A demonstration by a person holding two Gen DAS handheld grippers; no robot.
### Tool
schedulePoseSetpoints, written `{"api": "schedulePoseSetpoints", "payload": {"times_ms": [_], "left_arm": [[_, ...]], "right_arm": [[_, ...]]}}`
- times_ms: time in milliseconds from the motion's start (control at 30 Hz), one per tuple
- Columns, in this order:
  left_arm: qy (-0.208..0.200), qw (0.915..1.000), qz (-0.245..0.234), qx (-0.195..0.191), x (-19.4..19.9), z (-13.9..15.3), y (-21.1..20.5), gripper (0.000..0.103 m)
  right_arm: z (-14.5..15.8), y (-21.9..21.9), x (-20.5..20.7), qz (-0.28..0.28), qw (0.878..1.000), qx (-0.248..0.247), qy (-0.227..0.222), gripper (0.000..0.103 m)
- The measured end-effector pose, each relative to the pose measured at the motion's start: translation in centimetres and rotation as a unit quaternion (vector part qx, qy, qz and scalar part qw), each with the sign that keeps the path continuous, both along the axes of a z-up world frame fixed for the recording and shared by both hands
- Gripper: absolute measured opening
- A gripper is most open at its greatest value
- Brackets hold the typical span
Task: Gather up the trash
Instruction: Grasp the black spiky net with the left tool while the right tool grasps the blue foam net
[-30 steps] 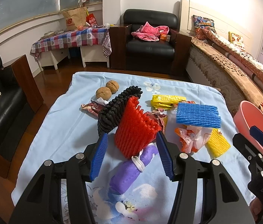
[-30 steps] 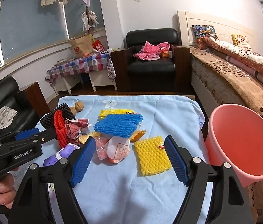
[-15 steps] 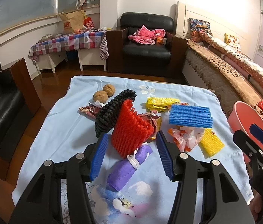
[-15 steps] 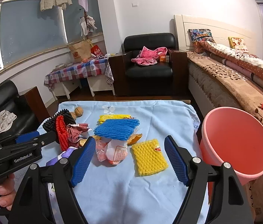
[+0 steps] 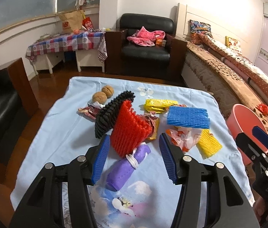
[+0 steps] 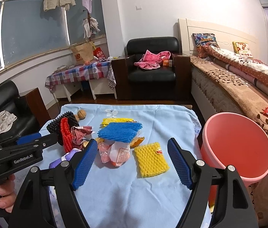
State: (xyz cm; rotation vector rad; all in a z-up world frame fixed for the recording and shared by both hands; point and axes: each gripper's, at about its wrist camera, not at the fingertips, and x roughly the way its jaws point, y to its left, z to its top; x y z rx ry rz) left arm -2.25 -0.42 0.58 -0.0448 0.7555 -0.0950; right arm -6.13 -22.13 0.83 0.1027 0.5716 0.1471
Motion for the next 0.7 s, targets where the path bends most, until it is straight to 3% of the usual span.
{"api": "schedulePoseSetpoints", "payload": {"times_ms": [333, 700], "left_arm": [[0.02, 0.9986, -0.024, -0.043, -0.8, -1.4, 2.5, 0.054], [0.016, 0.9965, -0.016, -0.08, 1.2, 0.4, 4.3, 0.054]], "right_arm": [[-1.9, -0.6, 0.5, 0.01, 0.999, 0.007, 0.034, 0.07], [-3.0, -0.5, 2.4, 0.023, 0.998, 0.021, 0.052, 0.068]]}}
